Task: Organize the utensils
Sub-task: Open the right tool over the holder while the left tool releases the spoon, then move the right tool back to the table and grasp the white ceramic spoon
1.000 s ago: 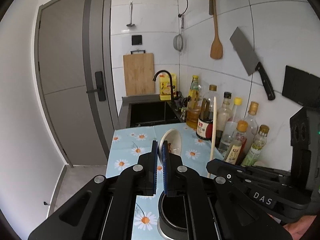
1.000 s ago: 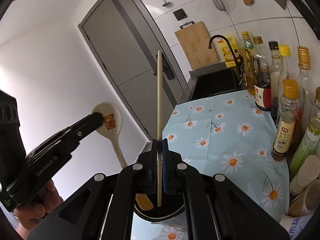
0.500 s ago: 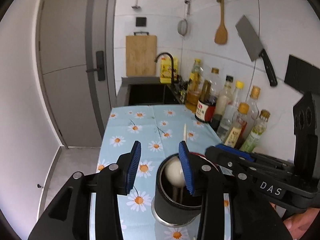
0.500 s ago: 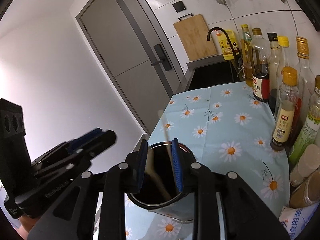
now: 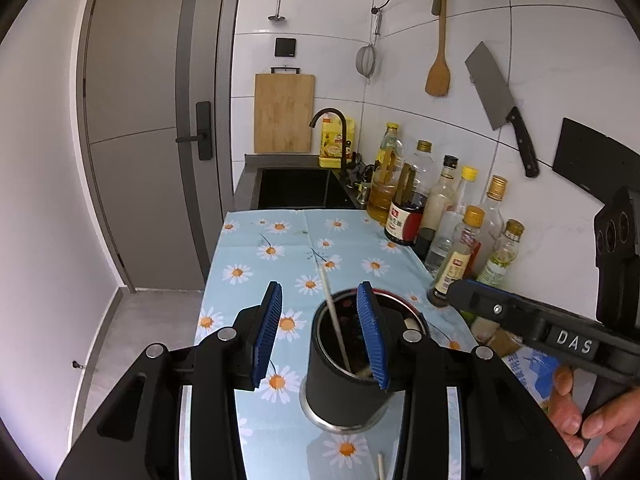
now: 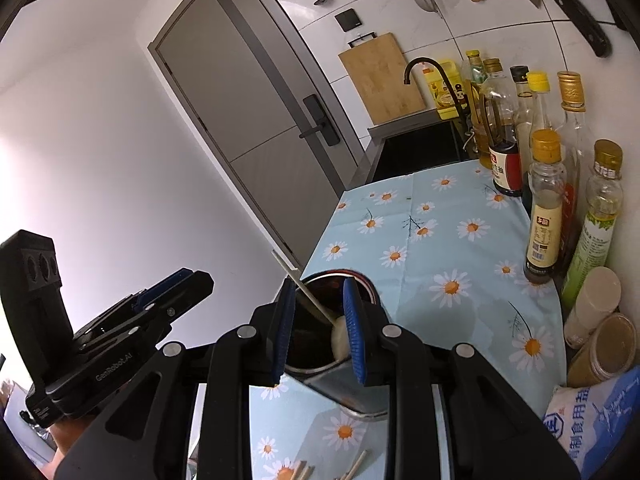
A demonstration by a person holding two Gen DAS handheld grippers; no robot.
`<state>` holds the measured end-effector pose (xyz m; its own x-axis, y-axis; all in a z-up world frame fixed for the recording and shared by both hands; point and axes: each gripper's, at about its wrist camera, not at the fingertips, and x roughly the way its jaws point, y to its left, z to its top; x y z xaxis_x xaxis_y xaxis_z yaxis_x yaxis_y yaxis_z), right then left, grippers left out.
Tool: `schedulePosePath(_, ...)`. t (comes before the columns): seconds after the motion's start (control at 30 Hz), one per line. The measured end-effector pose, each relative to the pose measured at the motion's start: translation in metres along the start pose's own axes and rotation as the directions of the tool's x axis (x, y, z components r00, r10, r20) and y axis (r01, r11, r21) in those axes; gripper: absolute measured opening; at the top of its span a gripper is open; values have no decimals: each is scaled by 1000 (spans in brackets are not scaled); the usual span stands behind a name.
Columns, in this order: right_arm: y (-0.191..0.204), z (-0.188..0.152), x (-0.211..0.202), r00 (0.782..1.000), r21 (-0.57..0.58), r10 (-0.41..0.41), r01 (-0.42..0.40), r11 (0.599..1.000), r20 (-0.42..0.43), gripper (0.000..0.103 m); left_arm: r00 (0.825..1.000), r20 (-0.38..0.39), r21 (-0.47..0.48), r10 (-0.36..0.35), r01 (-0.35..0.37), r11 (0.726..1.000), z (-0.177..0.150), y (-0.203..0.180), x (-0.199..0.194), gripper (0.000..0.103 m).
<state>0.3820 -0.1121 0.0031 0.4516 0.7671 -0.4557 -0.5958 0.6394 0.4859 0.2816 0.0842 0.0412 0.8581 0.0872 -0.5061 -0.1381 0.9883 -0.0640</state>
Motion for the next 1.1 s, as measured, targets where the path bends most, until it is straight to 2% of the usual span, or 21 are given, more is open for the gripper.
schedulePosePath(0.2, 4, -6, -18, 999, 11, 19, -19, 1000, -33, 27, 998, -52, 26, -21, 23, 999, -14, -4, -13, 38)
schedulePosePath(0.3, 3, -14, -25, 998, 26, 21, -20, 999, -61, 32, 995, -88, 39, -42, 46, 998, -24, -5, -20, 38)
schedulePosePath(0.4, -2, -25, -32, 994, 57, 23, -17, 998, -105, 33, 989, -131, 55, -67, 75, 996, -37, -8, -28, 38)
schedulePosePath(0.5, -8, -38, -37, 989, 82, 29, -17, 996, -145, 38, 979, -186, 69, -87, 101, 992, -52, -12, -34, 38)
schedulePosePath(0.6, -15, -52, -43, 983, 114, 38, -18, 993, -178, 38, 950, -257, -17, -175, 177, 984, -68, -6, -40, 38)
schedulePosePath(0.7, -24, -67, -49, 978, 135, 21, 7, 991, -206, 38, 939, -292, -27, -182, 182, 983, -79, -5, -46, 38)
schedulePosePath(0.9, -43, -96, -56, 962, 190, 29, 24, 982, -272, 38, 903, -380, -20, -200, 208, 978, -109, -8, -52, 40)
schedulePosePath(1.1, -51, -138, -57, 932, 271, 67, 34, 962, -356, 38, 851, -480, 22, -214, 256, 966, -137, -14, -50, 41)
